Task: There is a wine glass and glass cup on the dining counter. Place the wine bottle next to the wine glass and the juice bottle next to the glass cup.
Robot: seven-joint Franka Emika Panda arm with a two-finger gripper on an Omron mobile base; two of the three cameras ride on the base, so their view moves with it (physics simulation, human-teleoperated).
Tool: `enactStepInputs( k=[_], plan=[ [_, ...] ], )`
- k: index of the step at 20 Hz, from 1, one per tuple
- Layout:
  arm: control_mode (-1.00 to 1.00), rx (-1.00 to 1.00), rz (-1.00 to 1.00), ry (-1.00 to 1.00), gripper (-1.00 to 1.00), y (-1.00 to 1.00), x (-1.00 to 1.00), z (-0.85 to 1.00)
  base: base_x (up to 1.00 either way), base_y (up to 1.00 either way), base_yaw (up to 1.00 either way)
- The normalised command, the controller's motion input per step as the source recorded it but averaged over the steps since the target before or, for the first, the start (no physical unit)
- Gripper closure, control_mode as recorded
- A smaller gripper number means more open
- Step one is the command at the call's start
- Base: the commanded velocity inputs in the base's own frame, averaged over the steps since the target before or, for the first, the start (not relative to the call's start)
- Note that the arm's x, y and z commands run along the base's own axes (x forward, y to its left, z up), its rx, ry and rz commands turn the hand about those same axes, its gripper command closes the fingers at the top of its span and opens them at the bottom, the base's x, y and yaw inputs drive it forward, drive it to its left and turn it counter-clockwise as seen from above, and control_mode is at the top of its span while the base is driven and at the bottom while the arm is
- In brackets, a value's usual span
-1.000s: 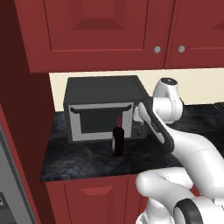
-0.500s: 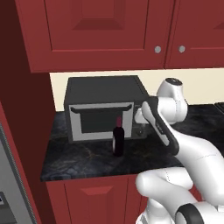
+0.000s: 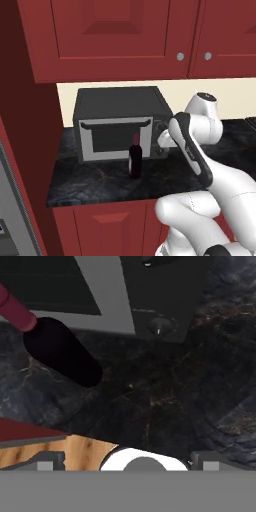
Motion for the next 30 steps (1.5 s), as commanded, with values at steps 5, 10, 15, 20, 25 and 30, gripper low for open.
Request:
enactStepInputs(
  k=[5, 10, 15, 20, 25, 30],
  plan=[
    [-1.00, 0.10, 0.19, 0.00, -1.00, 0.03, -0.18, -0.04, 0.00, 0.00, 0.00],
    [-1.00, 0.10, 0.22, -0.06, -1.00, 0.02, -0.13, -0.05, 0.00, 0.00, 0.00],
    [-1.00, 0.05, 0.09, -0.03, -1.00, 0.03, -0.01, -0.02, 0.00, 0.00, 0.00],
    [-1.00, 0.04, 0.03, 0.00, -1.00, 0.11, 0.00, -0.06, 0.00, 0.00, 0.00],
    [-1.00, 0.01, 0.02, 0.00, -1.00, 0.20, 0.00, -0.11, 0.00, 0.00, 0.00],
    [-1.00, 0.00, 0.03, 0.00, -1.00, 0.19, 0.04, -0.05, 0.00, 0.00, 0.00]
  ],
)
